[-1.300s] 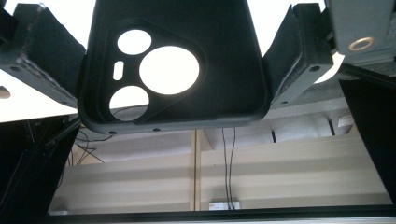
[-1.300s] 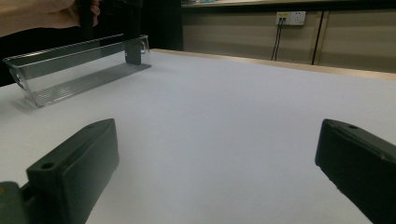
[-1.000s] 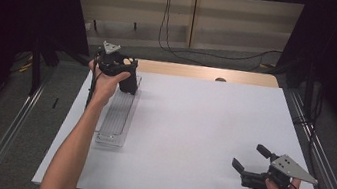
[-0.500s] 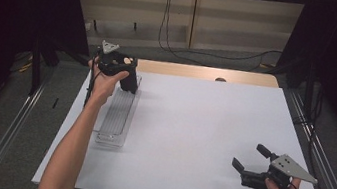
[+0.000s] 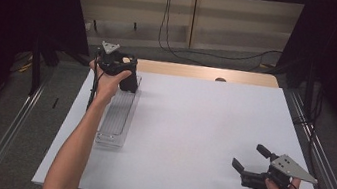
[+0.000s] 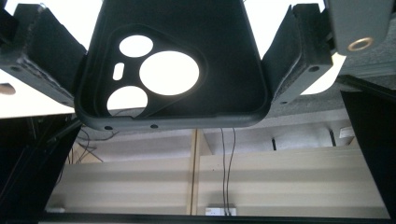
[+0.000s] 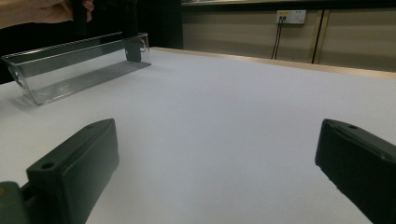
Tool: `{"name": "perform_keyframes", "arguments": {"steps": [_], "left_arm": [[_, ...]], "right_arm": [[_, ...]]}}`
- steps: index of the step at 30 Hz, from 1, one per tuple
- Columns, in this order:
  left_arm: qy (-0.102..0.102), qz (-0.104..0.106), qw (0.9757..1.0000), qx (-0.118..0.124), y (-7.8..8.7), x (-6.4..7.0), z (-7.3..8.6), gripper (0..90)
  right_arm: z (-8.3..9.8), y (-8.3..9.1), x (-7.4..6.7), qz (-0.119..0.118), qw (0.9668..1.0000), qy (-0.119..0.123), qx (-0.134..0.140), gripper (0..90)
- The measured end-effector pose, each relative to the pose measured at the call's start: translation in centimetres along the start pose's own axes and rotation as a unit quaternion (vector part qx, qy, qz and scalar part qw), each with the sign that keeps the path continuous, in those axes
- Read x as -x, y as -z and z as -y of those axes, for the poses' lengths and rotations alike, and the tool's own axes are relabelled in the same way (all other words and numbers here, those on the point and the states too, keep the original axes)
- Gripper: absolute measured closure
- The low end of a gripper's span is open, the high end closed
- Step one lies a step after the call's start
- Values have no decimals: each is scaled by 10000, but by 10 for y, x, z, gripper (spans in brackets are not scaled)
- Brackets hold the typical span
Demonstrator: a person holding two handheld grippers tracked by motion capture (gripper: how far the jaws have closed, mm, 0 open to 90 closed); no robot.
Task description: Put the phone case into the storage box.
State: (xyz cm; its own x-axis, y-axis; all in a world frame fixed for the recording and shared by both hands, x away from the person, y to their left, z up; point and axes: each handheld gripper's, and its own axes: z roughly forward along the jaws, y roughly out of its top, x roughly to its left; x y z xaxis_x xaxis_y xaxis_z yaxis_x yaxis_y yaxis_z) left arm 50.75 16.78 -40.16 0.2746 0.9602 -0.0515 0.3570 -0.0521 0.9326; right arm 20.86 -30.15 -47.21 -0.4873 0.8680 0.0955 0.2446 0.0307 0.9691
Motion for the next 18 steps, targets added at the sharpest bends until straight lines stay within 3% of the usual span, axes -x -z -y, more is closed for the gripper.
{"name": "perform_keyframes", "arguments": {"steps": [4, 18], "left_arm": [[91, 50, 9999, 74, -3, 2, 1, 118], [-61, 194, 9997, 138, -12, 10, 4, 108]], "right_arm": [[0, 0, 1, -14, 10000, 9, 6, 0], [0, 0, 0, -1, 10000, -33, 24, 0]]}}
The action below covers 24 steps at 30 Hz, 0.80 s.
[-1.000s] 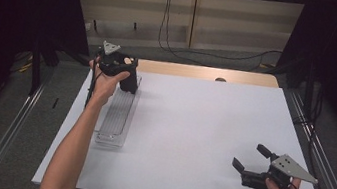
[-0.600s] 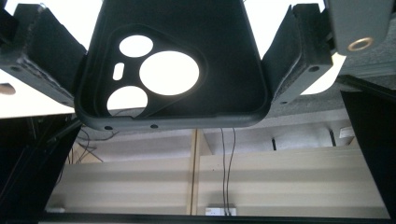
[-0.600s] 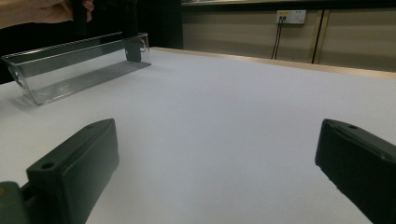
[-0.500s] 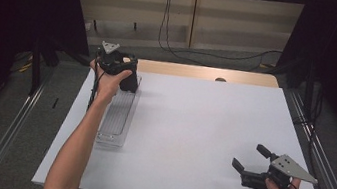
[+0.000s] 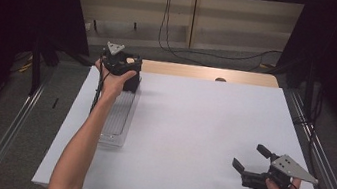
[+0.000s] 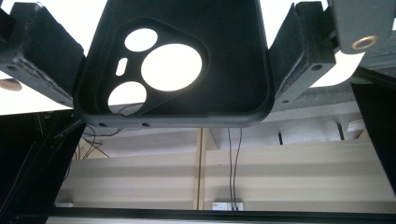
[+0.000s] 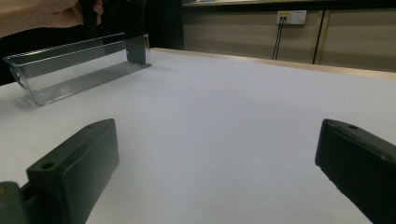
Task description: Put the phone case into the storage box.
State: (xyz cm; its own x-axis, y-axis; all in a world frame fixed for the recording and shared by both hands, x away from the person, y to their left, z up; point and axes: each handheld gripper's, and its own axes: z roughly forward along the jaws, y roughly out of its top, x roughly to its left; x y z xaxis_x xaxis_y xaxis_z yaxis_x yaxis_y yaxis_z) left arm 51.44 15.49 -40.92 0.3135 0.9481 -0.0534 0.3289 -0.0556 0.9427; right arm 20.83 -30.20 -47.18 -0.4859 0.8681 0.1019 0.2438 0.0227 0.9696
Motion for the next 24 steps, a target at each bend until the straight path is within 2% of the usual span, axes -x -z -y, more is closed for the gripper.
{"name": "perform_keyframes", "arguments": {"steps": [2, 11, 16, 18, 24], "left_arm": [[-2, -37, 10000, -23, 0, 0, 0, 101], [2, 83, 10000, 38, -1, -3, 0, 58], [8, 28, 10000, 27, 0, -4, -1, 44], [33, 120, 9999, 97, 0, -6, -1, 36], [-37, 88, 9999, 79, 0, -8, -1, 34]], "right_arm": [[0, 0, 0, -9, 10000, 37, -5, 0], [0, 0, 0, 0, 10000, 18, 0, 0], [0, 0, 0, 8, 10000, -14, 15, 0], [0, 0, 0, 8, 10000, -6, 15, 0], [0, 0, 0, 4, 10000, -11, 20, 0]]}}
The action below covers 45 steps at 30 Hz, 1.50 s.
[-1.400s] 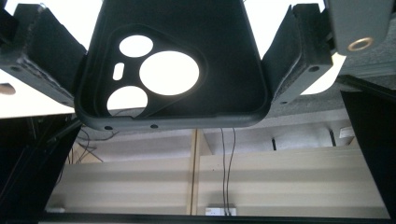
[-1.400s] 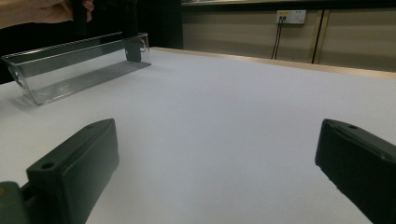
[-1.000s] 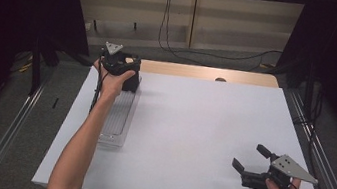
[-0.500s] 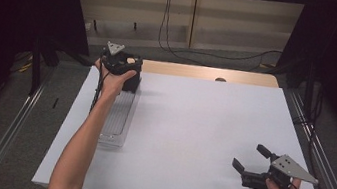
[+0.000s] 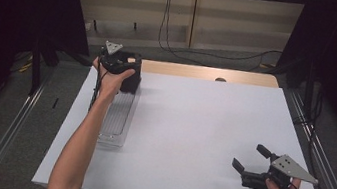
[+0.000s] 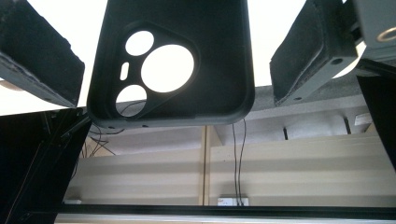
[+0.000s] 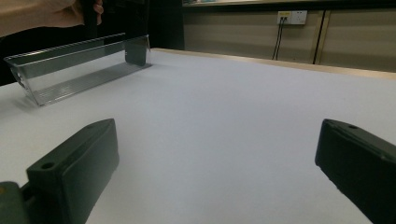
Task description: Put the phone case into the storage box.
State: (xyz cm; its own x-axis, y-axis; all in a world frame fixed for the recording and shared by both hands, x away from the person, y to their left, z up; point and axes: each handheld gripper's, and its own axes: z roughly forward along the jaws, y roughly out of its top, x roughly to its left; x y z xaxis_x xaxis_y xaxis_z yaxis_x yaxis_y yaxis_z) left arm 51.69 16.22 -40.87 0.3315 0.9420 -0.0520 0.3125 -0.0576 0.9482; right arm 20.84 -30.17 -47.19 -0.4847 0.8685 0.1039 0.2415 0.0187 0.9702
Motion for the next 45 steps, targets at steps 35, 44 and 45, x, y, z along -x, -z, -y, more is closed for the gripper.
{"name": "perform_keyframes", "arguments": {"steps": [35, 44, 45], "left_arm": [[-17, 372, 9975, 607, 27, -6, -14, 20], [36, 541, 9962, 680, 35, -13, -17, 20], [62, 551, 9961, 681, 36, -14, -16, 20]], "right_arm": [[0, 0, -1, -19, 10000, 32, 2, 0], [0, 1, -1, -38, 10000, 48, 3, 0], [0, 1, -1, -33, 10000, 46, 8, 0]]}}
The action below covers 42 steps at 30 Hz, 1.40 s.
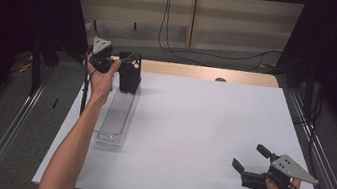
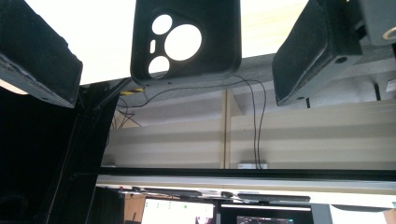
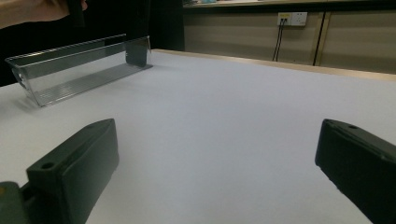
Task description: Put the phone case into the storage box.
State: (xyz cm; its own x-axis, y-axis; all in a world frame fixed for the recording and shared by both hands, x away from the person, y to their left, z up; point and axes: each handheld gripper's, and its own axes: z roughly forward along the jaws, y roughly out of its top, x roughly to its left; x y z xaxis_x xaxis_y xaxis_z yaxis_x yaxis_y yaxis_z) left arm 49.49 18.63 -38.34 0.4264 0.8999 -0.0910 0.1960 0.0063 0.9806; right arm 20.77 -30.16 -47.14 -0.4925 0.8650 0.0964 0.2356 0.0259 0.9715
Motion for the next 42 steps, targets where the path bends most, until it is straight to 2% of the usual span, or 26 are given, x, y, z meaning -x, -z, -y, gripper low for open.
{"name": "perform_keyframes", "arguments": {"steps": [2, 4, 5, 6, 8, 10, 15, 16, 18, 22, 23, 24, 25, 30, 33, 35, 36, 38, 42], "left_arm": [[8, 7, 10000, -3, 3, -1, 1, 21], [-76, 100, 9999, -3, 5, -2, 3, 25], [-60, 189, 9998, 22, 6, -2, 4, 25], [6, 152, 9999, 20, 8, -1, 4, 25], [28, 260, 9996, 91, 11, -2, 5, 25], [-30, 220, 9997, 109, 14, -1, 5, 25], [-1, 236, 9997, 76, 20, -1, 5, 26], [-78, 234, 9997, 54, 22, -1, 5, 26], [-83, 220, 9997, 70, 24, 0, 5, 25], [-79, 296, 9995, 126, 27, 2, 4, 24], [-139, 306, 9994, 117, 28, 2, 4, 21], [-137, 253, 9995, 105, 29, 3, 3, 19], [-95, 303, 9994, 141, 30, 4, 3, 19], [-180, 342, 9992, 106, 34, 10, 3, 20], [-165, 469, 9986, 169, 36, 12, 2, 26], [-187, 438, 9988, 118, 39, 12, 1, 30], [-131, 505, 9985, 172, 39, 13, 1, 30], [-133, 494, 9985, 183, 42, 13, 1, 30], [-165, 532, 9984, 119, 48, 17, 4, 31]], "right_arm": [[0, 0, 0, 5, 10000, 1, 0, 0], [0, 0, 0, 17, 10000, 3, 5, 0], [0, 0, 0, 23, 10000, 11, 17, 0], [0, 1, 1, 17, 10000, 2, 4, 0], [0, 1, 1, 15, 10000, 12, 2, 0], [0, 1, 1, 19, 10000, 7, 5, 0], [0, 1, 2, 56, 10000, 21, 32, 0], [0, 1, 2, 59, 10000, 19, 21, 0], [0, 1, 2, 75, 10000, -12, 36, 0], [0, 1, 1, 127, 9999, -52, 58, 0], [0, 2, 2, 121, 9999, -11, 39, 0], [0, 2, 2, 115, 9999, -9, 48, 0], [0, 2, 3, 106, 9999, 9, 56, 0], [0, 1, 2, 140, 9999, -40, 79, 0], [-1, 1, 2, 136, 9999, -29, 81, 0], [0, 1, 3, 140, 9999, -10, 86, 0], [0, 1, 3, 139, 9999, -7, 81, 0], [0, 1, 4, 121, 9999, 33, 66, 0], [-1, 1, 3, 128, 9999, 51, 74, 0]]}}
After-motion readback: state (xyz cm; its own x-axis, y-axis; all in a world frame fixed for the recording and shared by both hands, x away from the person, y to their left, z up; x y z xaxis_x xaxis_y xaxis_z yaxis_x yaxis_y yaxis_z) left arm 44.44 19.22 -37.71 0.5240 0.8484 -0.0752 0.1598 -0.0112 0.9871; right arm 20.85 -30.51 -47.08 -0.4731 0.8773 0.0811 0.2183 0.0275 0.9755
